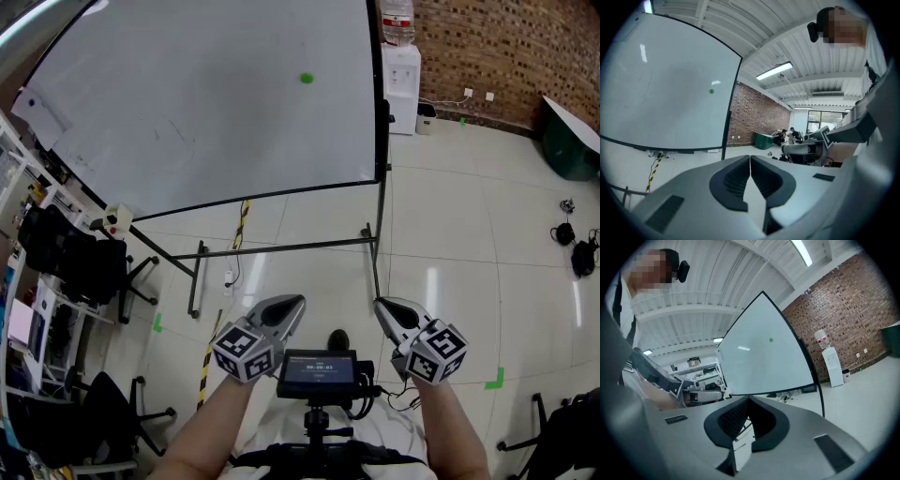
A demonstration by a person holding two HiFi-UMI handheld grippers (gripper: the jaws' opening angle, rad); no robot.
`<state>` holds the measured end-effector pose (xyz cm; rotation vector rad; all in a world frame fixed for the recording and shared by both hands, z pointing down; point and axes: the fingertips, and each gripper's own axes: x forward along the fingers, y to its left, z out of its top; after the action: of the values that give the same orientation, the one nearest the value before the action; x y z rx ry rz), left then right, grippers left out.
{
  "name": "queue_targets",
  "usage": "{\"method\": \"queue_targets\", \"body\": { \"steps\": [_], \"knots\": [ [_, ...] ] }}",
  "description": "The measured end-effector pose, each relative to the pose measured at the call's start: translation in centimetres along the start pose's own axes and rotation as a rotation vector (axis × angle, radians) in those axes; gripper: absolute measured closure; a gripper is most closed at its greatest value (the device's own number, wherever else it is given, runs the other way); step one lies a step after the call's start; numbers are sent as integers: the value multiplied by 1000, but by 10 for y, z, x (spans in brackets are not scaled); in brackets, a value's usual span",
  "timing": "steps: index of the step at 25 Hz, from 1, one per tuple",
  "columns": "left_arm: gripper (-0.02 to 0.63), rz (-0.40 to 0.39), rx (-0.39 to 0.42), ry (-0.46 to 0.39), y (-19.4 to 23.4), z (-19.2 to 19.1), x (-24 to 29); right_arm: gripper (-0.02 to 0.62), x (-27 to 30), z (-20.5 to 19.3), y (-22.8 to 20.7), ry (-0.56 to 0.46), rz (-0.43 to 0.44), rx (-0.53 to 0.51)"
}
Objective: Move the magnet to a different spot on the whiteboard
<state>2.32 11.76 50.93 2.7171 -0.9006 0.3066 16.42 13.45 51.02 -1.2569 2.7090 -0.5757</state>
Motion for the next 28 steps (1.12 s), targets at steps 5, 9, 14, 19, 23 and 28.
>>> {"method": "queue_targets", "body": {
  "steps": [5,9,14,19,23,28],
  "knots": [
    [574,24,-3,-4,22,-1,-5,571,24,-9,-2,27,19,1],
    [574,79,-16,-4,47,-9,-16,571,51,-18,0,75,58,3],
    [574,148,-46,-19,86,-13,-27,571,91,-20,2,136,110,-17],
    [574,191,-59,-51,128,-2,-25,571,132,-14,-7,165,142,-45],
    [574,195,-74,-51,147,0,-18,571,147,-7,-13,170,140,-58],
    [574,145,-43,-66,172,33,13,571,167,24,-34,138,99,-86]
  ]
}}
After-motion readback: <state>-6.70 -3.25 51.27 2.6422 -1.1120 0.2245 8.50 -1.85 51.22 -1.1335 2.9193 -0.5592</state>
